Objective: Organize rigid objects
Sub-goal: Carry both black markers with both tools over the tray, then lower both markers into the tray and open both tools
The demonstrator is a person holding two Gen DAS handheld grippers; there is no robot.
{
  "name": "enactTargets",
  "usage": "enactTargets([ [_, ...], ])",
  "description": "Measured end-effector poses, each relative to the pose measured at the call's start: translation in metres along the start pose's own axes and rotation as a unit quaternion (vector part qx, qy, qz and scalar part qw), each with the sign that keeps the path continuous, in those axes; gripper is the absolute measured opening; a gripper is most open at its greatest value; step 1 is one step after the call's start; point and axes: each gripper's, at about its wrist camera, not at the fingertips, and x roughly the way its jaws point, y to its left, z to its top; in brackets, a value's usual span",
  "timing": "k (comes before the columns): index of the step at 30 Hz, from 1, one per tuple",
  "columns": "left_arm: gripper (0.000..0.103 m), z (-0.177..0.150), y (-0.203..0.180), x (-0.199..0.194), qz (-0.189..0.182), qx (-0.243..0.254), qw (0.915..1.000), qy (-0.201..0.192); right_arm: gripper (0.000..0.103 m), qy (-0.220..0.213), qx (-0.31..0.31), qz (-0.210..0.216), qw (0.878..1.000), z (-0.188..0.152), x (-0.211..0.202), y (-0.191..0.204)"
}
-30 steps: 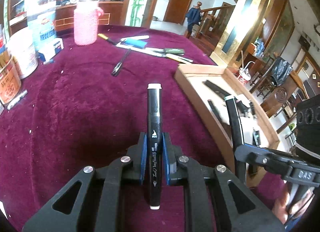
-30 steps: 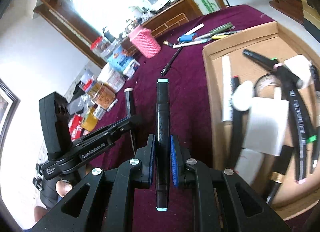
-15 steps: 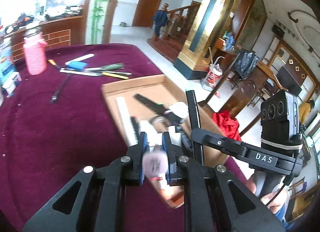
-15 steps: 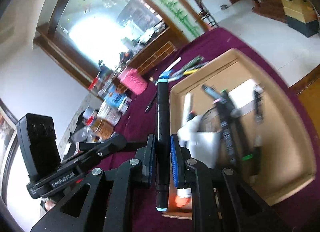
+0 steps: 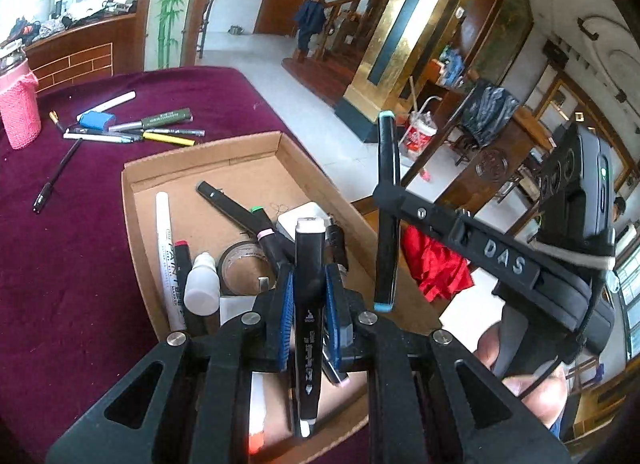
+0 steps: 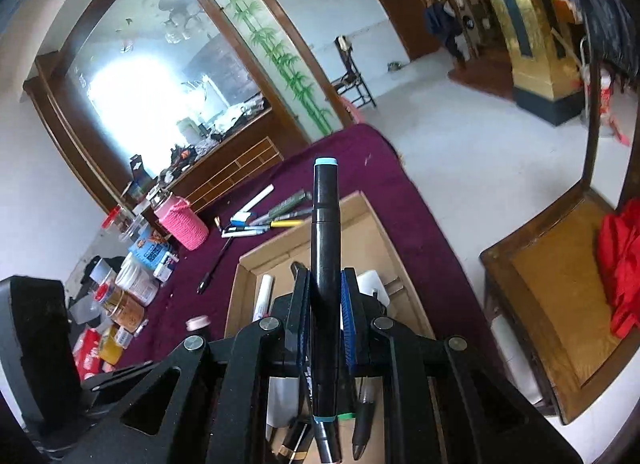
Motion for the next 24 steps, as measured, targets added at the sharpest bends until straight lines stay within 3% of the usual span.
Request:
enactTargets([
  [6,0.012,0.000,0.008,0.022,0.007,-0.011,0.9998,0.015,0.013,0.031,0.007,0.001,0.999,-0.008,0.011,-0.019],
  [13,0.012,-0.004,0.024,0.036,0.010,-0.036,0.9990,0.024,0.013,0.065,-0.024,0.009,0.998,-0.017,0.022,-0.006],
  [24,0.012,-0.010,0.027,0.037,-0.003,-0.045,0.9988,0.020,0.013,0.096,-0.054,-0.023,0.994,-0.030,0.033,-0.005],
])
